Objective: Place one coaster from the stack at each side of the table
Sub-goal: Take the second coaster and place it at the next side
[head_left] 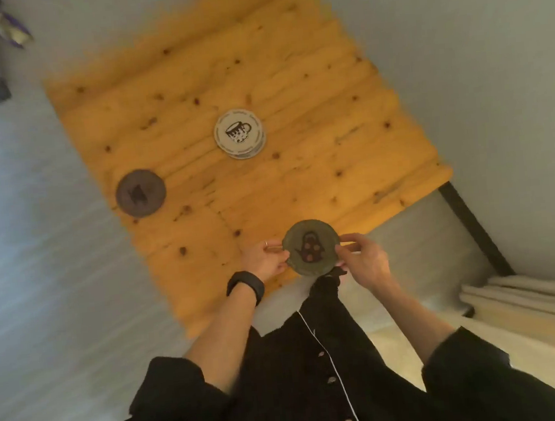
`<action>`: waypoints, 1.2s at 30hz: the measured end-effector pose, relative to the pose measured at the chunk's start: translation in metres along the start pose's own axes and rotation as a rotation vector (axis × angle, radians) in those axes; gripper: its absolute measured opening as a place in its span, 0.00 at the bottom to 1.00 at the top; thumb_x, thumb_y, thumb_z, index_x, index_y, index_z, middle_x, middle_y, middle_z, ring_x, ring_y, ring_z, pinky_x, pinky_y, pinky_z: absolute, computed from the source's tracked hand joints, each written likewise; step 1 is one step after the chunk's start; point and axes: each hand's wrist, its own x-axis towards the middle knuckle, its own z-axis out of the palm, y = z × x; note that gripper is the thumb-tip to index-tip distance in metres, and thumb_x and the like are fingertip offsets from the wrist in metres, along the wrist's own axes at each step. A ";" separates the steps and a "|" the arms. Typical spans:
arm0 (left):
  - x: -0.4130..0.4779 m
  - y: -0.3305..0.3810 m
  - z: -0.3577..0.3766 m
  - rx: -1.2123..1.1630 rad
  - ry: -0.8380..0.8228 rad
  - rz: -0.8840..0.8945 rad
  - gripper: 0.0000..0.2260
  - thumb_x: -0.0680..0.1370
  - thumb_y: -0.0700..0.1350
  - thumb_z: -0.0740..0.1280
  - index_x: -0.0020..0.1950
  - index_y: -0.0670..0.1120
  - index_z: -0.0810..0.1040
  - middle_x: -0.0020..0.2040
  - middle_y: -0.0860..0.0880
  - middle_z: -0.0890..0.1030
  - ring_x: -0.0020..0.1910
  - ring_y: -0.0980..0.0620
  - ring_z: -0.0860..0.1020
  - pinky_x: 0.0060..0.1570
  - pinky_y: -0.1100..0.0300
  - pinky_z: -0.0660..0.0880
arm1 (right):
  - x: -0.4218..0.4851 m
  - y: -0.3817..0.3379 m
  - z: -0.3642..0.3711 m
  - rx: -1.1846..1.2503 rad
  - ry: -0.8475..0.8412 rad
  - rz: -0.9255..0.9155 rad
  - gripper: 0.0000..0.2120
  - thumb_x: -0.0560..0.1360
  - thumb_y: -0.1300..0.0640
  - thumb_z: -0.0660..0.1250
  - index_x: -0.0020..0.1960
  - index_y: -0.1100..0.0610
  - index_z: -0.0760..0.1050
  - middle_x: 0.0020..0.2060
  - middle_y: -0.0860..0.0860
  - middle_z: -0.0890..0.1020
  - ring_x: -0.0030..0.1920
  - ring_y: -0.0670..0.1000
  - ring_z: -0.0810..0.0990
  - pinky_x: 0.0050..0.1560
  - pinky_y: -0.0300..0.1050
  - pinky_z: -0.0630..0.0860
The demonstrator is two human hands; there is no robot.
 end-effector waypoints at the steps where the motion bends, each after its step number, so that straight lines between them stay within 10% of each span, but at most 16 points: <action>1: 0.000 0.000 0.011 -0.012 0.034 -0.012 0.14 0.78 0.35 0.68 0.63 0.38 0.75 0.49 0.44 0.79 0.36 0.54 0.77 0.40 0.62 0.78 | 0.011 -0.001 -0.009 -0.053 -0.048 -0.012 0.12 0.77 0.52 0.69 0.59 0.52 0.79 0.39 0.45 0.84 0.40 0.48 0.84 0.41 0.43 0.78; 14: 0.042 -0.018 0.081 -0.356 0.473 -0.058 0.07 0.72 0.46 0.74 0.42 0.55 0.78 0.48 0.48 0.85 0.47 0.46 0.84 0.52 0.48 0.81 | 0.117 -0.020 -0.033 -0.416 -0.315 -0.253 0.04 0.78 0.52 0.68 0.52 0.50 0.75 0.43 0.45 0.81 0.48 0.50 0.80 0.46 0.43 0.70; 36: 0.052 -0.019 0.112 -0.153 0.680 -0.051 0.09 0.75 0.50 0.70 0.54 0.52 0.82 0.49 0.54 0.84 0.46 0.53 0.79 0.42 0.62 0.72 | 0.142 0.011 -0.020 -0.485 -0.212 -0.248 0.10 0.78 0.50 0.68 0.55 0.54 0.80 0.42 0.44 0.79 0.46 0.48 0.77 0.48 0.40 0.69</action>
